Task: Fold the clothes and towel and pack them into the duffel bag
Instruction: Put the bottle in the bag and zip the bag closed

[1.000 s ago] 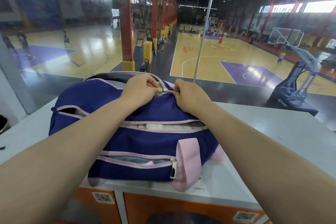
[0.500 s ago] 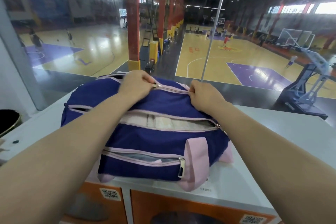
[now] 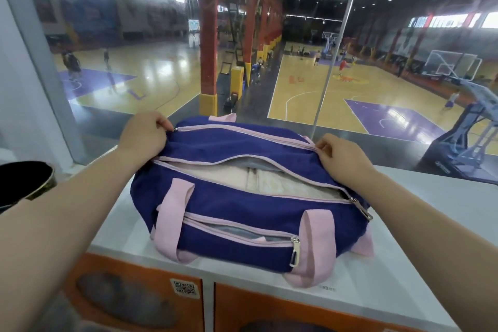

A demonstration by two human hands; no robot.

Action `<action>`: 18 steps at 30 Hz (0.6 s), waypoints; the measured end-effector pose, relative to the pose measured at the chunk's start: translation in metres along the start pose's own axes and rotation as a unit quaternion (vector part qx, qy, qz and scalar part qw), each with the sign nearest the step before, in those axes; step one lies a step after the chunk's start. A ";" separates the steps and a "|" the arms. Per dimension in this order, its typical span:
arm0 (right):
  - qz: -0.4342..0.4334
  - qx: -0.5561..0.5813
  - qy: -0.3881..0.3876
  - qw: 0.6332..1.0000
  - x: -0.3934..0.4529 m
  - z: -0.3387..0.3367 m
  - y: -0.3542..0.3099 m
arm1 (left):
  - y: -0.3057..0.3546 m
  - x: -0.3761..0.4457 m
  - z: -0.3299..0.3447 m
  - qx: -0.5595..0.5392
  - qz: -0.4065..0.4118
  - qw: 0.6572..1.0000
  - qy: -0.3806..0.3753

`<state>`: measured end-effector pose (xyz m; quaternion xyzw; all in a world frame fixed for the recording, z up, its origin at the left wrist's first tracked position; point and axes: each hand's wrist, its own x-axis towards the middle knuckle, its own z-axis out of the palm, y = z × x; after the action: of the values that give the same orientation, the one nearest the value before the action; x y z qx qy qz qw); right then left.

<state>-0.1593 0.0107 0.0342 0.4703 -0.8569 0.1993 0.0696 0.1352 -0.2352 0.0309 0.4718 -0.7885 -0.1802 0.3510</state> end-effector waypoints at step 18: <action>0.262 0.348 -0.007 0.900 -0.111 -0.027 0.024 | 0.211 -0.168 0.081 -0.165 0.196 0.945 -0.202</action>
<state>-0.1202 0.1192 0.0185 0.2247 -0.8255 0.4927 -0.1591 -0.0021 0.0103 0.0409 0.1970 -0.8790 -0.3270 0.2857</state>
